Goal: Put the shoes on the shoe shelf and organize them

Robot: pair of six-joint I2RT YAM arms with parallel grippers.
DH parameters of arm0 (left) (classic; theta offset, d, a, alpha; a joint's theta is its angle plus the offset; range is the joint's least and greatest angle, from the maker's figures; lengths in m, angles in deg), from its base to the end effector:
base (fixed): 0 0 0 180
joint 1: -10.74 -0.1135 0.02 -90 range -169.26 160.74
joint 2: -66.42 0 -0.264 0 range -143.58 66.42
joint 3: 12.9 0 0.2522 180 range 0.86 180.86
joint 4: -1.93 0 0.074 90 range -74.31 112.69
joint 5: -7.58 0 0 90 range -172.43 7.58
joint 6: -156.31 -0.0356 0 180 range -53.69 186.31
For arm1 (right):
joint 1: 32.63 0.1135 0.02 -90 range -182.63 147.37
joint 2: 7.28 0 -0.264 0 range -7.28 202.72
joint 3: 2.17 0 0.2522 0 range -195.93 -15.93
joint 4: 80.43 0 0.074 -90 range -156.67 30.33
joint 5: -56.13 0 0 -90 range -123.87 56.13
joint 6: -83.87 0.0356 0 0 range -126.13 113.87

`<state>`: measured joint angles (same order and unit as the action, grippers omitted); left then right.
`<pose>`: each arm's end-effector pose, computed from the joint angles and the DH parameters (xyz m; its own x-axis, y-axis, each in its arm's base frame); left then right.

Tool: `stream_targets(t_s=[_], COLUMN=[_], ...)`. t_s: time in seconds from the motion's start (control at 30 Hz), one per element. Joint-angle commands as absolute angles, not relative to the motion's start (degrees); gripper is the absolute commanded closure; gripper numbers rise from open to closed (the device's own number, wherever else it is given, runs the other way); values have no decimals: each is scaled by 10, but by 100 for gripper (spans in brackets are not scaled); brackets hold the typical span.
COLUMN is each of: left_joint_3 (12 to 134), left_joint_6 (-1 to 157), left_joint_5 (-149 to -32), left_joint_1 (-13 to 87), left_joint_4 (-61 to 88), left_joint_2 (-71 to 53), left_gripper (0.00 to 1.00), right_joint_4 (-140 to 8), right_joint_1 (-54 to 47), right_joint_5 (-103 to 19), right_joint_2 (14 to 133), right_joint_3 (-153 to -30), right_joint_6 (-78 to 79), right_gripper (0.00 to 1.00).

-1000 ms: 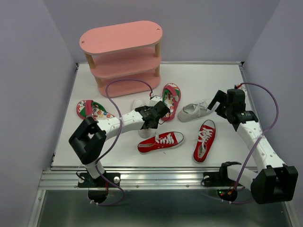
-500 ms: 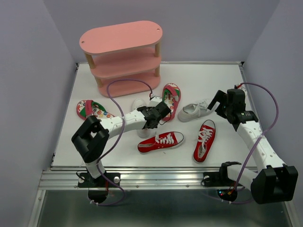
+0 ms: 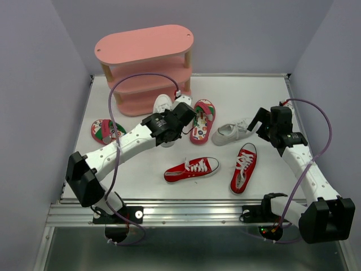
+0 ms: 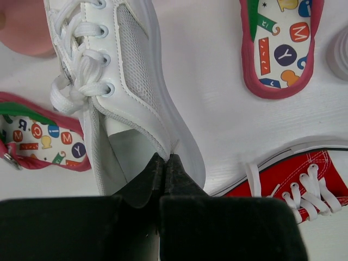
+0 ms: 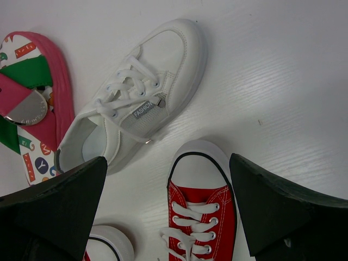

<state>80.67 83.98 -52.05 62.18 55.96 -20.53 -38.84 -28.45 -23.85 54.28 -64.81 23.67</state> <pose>0.2181 -0.2447 0.3291 -0.5773 0.3041 -0.7578 0.3003 0.9421 0.1492 0.2292 0.0105 0.2796 -0.5323 0.4518 -0.7159 0.3742 0.8842 0.2798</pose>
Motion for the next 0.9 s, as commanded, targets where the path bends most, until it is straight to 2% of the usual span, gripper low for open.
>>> stream_targets(t_s=[0.0,0.47,0.87], left_joint_3=[847,968,1085], left_joint_6=[792,704,628], left_joint_5=[-478,-467,-524], left_joint_1=[611,530,455], left_joint_4=[585,584,541], left_joint_2=[-164,-172,-278], left_gripper=[100,100,100], right_joint_4=[-407,-408,-406], right_joint_1=[-285,-285,-285], right_joint_5=[-247,-249,-250], right_joint_2=[543,556,557], right_joint_3=[-663,-683,-689], right_joint_6=[235,236,232], right_gripper=[0,0,0])
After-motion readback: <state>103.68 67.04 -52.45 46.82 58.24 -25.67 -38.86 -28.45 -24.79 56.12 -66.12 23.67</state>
